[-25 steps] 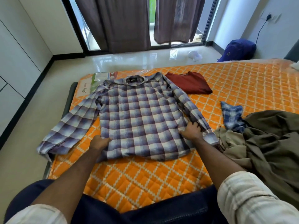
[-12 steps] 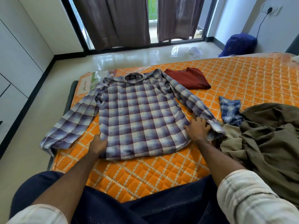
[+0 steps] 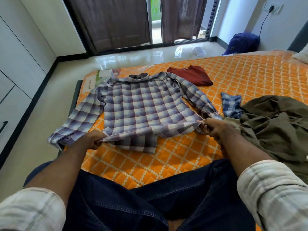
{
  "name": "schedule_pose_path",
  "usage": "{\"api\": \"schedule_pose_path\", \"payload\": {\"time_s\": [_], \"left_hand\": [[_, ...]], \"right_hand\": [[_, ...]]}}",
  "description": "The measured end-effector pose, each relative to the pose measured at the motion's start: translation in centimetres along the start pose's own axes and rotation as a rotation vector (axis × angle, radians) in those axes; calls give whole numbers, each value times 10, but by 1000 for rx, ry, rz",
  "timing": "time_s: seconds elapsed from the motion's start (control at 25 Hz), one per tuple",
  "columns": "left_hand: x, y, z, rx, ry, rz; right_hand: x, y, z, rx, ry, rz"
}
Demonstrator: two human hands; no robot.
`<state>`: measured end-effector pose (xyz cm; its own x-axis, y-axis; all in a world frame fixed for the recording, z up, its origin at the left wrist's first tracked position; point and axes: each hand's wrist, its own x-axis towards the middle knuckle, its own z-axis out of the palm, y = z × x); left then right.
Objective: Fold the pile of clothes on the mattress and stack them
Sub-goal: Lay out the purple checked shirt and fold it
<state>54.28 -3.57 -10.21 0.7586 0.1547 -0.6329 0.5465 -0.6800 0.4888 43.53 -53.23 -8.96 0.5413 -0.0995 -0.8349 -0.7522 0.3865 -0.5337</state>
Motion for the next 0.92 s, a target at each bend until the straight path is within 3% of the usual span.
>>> {"api": "schedule_pose_path", "payload": {"time_s": [0.16, 0.28, 0.36, 0.44, 0.48, 0.52, 0.6, 0.64, 0.68, 0.76, 0.8, 0.92], "left_hand": [[-4, -20, 10, 273, 56, 106], [-5, -31, 37, 506, 277, 276], [-31, -14, 57, 701, 429, 557], [-63, 9, 80, 785, 304, 905], [-68, 12, 92, 852, 138, 1051], [-80, 15, 106, 976, 10, 1140], [-88, 8, 136, 1243, -53, 1200], [-91, 4, 147, 1306, -4, 1220], [-92, 2, 154, 1322, 32, 1229], [-94, 4, 159, 1251, 72, 1268], [-93, 7, 158, 1211, 55, 1257], [-88, 18, 152, 992, -21, 1136]], "right_hand": [[-7, 49, 3, -248, 230, -163], [4, 73, 6, -135, 264, -195], [5, 73, 7, -94, 220, -198], [6, 76, 11, -92, 201, -215], [6, 79, 16, -178, 274, -267], [7, 83, 20, -414, 403, -339], [6, 91, 29, -1154, 669, -552], [-1, 91, 36, -1439, 628, -727], [-2, 90, 41, -1595, 435, -833], [-6, 92, 56, -1741, -36, -868], [-5, 97, 61, -1826, -159, -875], [3, 97, 72, -1897, -162, -985]]}}
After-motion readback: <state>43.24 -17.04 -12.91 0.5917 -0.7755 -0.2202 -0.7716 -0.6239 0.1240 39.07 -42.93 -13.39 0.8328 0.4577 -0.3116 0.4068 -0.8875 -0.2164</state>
